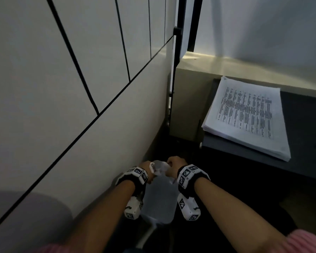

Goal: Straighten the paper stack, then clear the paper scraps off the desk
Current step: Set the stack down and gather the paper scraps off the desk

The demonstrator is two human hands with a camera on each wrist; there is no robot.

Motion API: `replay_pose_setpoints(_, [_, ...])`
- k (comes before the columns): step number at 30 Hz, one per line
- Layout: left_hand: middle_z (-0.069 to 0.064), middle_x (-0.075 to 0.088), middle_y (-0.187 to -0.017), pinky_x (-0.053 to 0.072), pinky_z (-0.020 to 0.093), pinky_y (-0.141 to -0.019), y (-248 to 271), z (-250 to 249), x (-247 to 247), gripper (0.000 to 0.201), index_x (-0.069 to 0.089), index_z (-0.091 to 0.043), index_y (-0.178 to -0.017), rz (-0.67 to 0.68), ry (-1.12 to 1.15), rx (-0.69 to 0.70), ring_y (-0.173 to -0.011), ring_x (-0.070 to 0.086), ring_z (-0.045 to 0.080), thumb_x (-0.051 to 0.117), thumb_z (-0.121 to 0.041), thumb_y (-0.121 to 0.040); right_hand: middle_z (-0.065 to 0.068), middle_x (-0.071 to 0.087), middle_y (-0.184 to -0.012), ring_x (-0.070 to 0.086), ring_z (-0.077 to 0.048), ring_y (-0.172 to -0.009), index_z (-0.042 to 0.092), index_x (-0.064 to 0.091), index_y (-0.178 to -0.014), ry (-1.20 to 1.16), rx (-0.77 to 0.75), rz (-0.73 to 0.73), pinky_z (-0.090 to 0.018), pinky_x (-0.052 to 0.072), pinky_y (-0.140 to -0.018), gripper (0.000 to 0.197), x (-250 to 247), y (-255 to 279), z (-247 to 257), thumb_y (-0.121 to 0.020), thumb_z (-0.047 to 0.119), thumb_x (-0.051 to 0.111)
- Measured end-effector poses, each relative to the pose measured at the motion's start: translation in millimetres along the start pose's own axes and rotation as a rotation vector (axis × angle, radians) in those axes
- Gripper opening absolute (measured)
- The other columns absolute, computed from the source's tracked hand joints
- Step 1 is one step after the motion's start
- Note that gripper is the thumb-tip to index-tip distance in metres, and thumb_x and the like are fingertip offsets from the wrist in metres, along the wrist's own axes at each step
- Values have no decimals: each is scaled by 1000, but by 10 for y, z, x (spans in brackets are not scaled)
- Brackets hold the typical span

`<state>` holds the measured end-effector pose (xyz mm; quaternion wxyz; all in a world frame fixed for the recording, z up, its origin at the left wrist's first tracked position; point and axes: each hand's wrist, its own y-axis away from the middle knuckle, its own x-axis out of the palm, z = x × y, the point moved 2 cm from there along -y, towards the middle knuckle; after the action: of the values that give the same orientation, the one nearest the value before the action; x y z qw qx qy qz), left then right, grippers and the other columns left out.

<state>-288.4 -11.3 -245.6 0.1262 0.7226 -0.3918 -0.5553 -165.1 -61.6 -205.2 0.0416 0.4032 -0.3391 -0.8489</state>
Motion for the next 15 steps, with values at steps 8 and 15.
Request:
replay_pose_setpoints(8, [19,63,-124,51,35,-91,-204,109,145,36,60,-6,-125,20,32,22,-111,63,32,55,-17,-91,-10,54,-136,56,-28,-120,11,60,-125,-140,-6,38,-28,48,-96,38,163,-264,-220,-87,9,57])
replay_pose_setpoints(15, [10,56,-136,42,30,-104,-234,53,163,45,57,-14,-131,18,-12,53,-125,53,26,63,-14,-86,-3,63,-100,56,-13,-85,4,64,-120,-265,-70,42,-18,41,-74,35,162,-290,-327,-89,-4,50])
